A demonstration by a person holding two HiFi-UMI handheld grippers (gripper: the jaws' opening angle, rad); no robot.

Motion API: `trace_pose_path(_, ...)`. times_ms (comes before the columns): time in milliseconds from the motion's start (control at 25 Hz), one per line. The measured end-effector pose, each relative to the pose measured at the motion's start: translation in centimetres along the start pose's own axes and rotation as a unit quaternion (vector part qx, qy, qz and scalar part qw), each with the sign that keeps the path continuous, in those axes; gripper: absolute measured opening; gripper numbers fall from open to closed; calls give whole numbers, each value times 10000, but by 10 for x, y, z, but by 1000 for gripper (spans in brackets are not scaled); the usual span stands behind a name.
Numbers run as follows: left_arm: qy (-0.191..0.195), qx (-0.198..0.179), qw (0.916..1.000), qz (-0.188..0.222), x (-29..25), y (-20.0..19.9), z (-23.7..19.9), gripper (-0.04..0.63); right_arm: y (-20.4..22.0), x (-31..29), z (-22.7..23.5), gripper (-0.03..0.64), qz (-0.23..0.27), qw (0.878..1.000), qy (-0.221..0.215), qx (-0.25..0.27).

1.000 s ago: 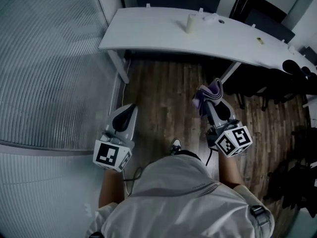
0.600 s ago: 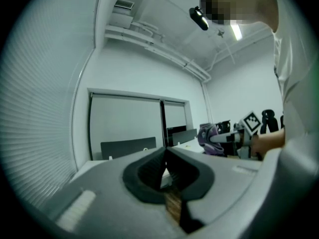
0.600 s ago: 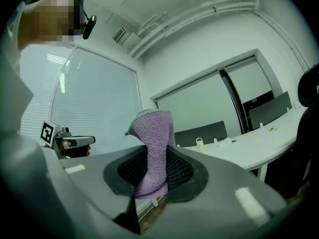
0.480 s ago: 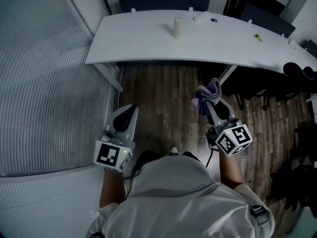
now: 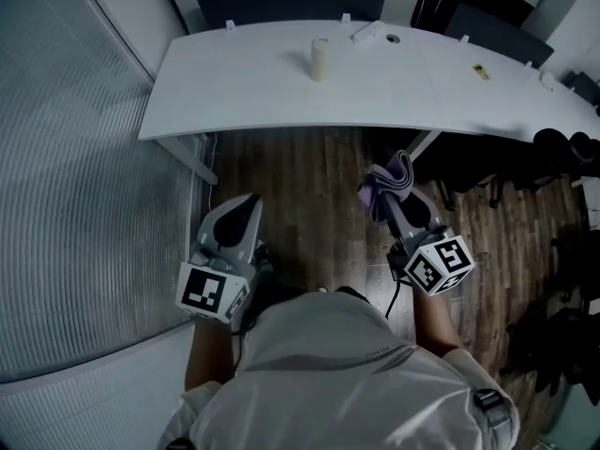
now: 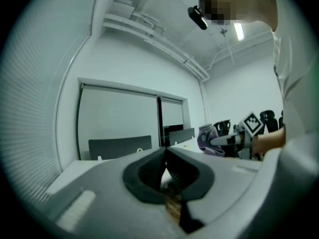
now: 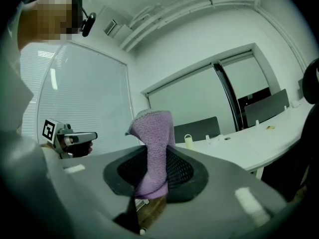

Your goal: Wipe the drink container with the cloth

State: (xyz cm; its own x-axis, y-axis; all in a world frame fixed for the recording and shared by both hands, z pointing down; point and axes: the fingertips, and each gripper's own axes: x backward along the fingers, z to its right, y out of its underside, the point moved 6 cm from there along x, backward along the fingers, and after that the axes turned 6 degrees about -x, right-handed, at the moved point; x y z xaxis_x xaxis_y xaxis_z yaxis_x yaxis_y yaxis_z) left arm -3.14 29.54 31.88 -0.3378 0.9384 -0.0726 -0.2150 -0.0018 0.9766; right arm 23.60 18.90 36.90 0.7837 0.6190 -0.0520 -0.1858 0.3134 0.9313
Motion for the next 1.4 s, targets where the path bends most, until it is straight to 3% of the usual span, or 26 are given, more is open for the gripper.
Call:
trace_pose_path(200,272,-15,9996,20,-27,8,-32,3,1,-31,11,98,22,9997,258,-50)
trace_pose_path(640,789,45,9965,282,-111,22,-204,3,-35,-195,-1,98,117,9965,825,117)
trace_pose_path(880,1177,283,9917,424,-141,34,-290,3,-45,-272,-21,98,140,9930,1130,318)
trace_pose_path(1120,1555,442,9855,513,-172,46,-324,3,-42,-306,-23,98,-11,9887,1466,321)
trace_pose_path(1400,1843,560,9803,432,-221,49,-328,3,-42,-319,12,98,-38,9864,1640,126)
